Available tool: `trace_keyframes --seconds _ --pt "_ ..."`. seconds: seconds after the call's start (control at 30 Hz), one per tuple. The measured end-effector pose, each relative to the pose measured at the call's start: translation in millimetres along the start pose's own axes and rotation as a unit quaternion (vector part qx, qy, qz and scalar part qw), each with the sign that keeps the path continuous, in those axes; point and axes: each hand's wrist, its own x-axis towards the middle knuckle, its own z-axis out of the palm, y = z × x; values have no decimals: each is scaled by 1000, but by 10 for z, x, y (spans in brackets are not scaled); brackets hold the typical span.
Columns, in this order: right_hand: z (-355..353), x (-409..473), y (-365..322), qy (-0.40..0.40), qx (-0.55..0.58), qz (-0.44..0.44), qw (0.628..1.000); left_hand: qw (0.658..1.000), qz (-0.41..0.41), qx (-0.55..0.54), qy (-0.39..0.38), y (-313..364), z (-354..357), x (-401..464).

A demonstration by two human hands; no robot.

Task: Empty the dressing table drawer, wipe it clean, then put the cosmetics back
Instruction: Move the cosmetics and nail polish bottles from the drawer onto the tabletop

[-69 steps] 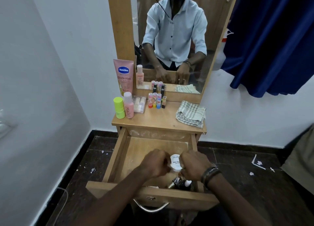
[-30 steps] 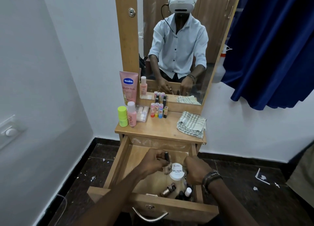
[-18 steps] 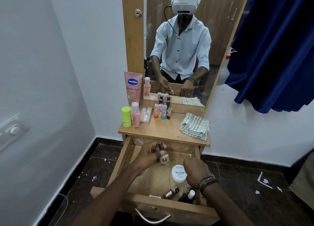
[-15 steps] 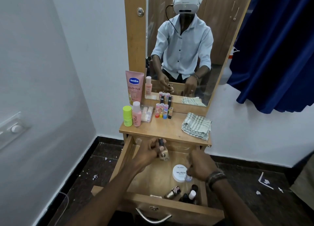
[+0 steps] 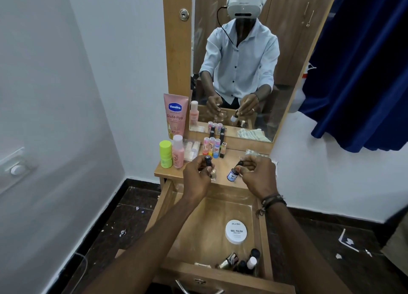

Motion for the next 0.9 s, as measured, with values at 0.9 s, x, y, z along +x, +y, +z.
trace_keyframes --seconds 0.9 --pt "410 -3 277 -22 -140 -12 990 977 73 200 21 -387 136 170"
